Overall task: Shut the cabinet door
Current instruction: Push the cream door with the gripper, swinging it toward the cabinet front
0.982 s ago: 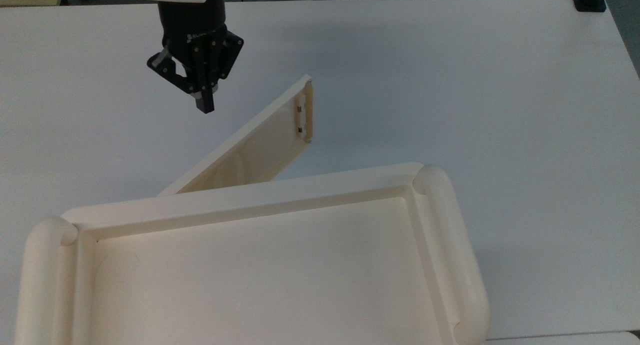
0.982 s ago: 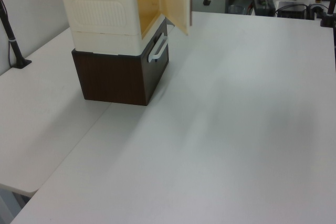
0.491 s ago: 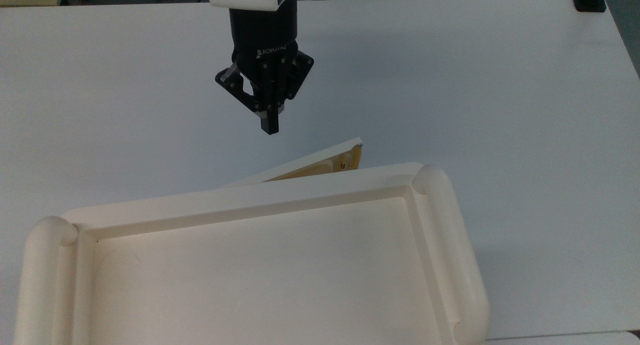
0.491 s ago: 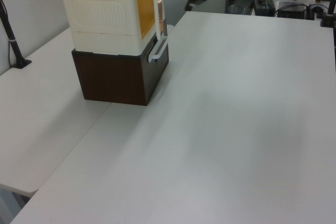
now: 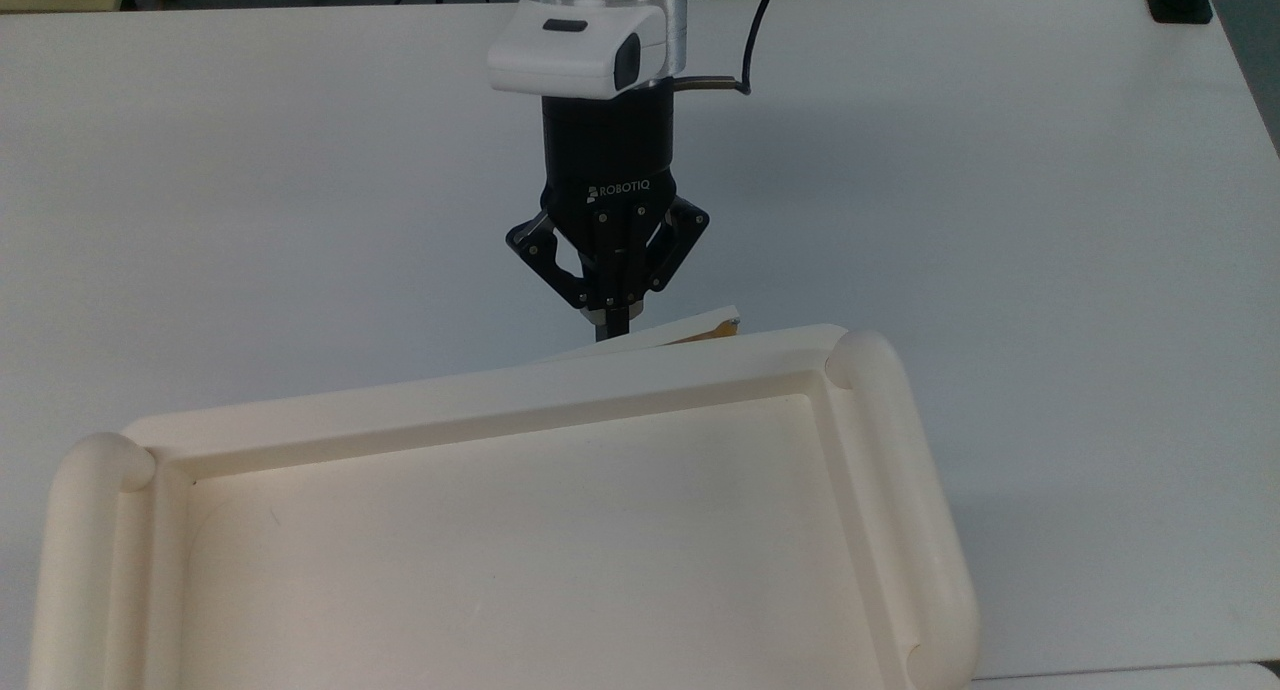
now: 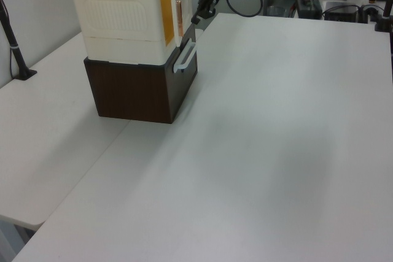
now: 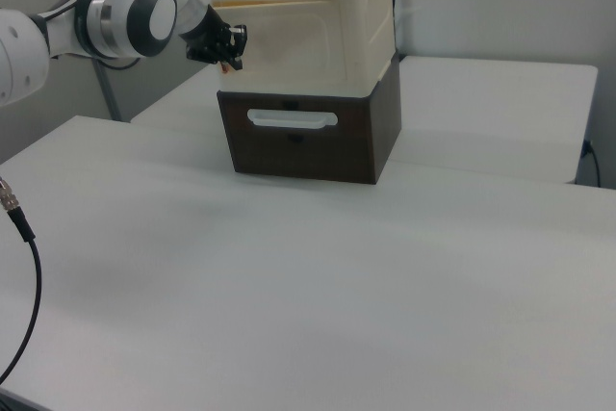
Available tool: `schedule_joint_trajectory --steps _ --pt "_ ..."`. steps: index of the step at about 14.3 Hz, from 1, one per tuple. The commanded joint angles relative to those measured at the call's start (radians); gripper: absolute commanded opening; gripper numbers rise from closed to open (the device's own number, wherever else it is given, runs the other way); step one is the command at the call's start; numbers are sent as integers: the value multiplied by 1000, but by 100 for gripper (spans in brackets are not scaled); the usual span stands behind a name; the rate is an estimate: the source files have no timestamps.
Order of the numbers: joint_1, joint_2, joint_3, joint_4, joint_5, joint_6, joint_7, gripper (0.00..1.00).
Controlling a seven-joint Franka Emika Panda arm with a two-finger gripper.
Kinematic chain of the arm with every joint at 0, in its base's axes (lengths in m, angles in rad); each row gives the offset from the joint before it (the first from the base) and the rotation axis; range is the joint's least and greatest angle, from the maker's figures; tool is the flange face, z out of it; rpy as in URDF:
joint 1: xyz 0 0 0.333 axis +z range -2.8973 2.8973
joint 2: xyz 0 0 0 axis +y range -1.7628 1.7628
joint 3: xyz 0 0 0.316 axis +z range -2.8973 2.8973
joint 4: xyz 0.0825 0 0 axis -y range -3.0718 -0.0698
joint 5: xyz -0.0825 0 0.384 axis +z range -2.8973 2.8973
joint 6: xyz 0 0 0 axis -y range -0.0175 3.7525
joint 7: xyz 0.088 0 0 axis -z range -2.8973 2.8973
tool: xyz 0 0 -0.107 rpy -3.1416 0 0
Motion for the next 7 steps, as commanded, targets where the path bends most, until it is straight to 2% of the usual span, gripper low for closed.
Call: schedule_joint_trajectory --steps 1,5,7 --pt "22 18 -10 9 15 136 120 0" --pt "41 45 -18 15 10 229 178 0" --pt "42 77 -22 53 9 250 218 0"
